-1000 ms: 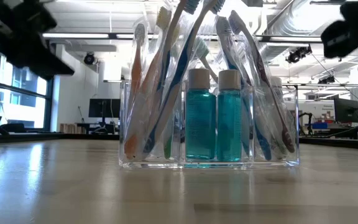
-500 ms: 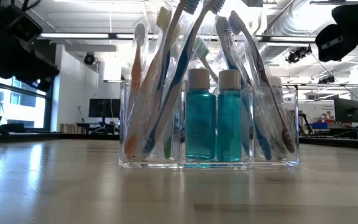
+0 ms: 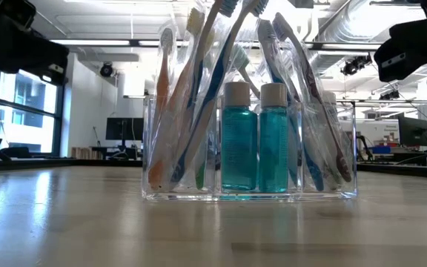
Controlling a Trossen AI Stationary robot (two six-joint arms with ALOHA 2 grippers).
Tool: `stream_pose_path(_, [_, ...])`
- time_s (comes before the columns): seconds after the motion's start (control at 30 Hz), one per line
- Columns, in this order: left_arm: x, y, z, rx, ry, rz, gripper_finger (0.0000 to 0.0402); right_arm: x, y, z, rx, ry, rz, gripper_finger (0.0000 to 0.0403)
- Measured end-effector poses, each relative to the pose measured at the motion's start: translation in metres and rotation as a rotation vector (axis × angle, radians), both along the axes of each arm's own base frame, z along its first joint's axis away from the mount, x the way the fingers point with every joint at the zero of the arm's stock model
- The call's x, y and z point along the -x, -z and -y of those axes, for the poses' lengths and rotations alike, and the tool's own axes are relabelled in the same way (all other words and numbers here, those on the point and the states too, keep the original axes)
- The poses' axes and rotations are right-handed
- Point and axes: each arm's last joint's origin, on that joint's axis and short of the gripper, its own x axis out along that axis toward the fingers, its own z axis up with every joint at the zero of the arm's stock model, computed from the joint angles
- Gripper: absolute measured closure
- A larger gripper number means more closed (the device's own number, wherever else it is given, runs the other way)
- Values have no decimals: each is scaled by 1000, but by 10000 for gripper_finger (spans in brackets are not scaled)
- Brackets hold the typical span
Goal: Pick & Place toothbrushing station
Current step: Return to Home Position
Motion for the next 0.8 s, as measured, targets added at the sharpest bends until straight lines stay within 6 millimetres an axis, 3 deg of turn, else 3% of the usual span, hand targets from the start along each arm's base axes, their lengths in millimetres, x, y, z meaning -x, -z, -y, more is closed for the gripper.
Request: stream_pose_path(0.8, [2, -1, -1, 14, -4, 20, 395, 0, 4, 0, 20, -3, -35, 401])
